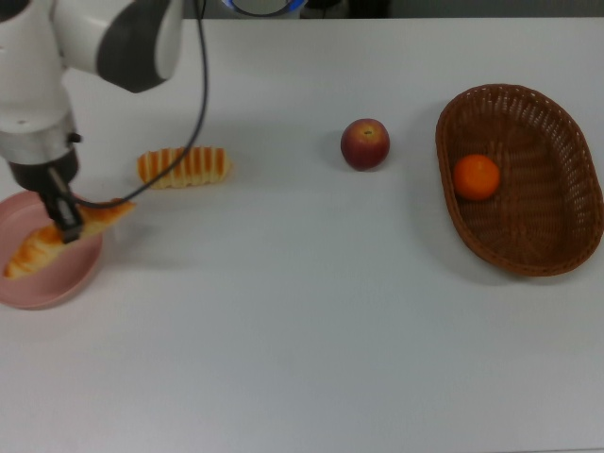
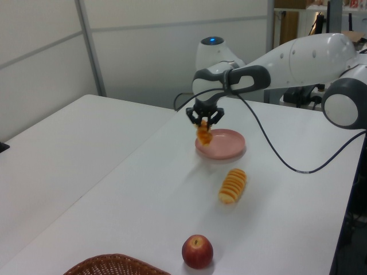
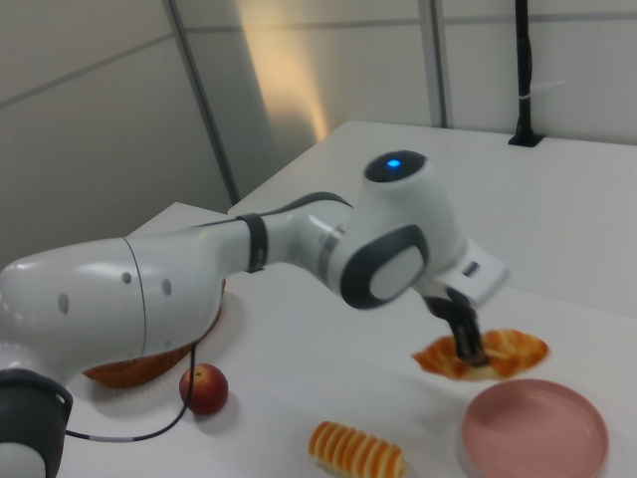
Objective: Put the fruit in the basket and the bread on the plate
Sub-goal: 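Lift the braided roll and lower it onto the pink plate, then open the gripper and raise it away from the plate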
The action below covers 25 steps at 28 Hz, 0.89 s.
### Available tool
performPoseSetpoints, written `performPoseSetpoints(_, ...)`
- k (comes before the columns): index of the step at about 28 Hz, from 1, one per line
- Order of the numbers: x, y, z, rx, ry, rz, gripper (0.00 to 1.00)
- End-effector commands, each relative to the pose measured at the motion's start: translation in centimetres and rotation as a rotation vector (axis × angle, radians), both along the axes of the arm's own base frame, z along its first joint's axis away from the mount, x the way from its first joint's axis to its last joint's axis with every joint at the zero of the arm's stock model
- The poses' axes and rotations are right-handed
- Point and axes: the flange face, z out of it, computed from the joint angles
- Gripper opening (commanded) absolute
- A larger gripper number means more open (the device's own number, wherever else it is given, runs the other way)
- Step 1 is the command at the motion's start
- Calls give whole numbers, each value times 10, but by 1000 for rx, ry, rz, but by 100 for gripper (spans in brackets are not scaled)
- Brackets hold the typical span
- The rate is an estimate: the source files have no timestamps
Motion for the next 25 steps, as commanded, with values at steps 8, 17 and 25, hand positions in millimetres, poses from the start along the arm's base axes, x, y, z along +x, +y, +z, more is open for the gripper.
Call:
performPoseSetpoints(8,-13,-47,-76,11,123,64,100)
performPoseSetpoints(17,-14,-48,-76,-23,140,99,100)
performPoseSetpoints(25,-18,-51,-46,-34,114,182,100)
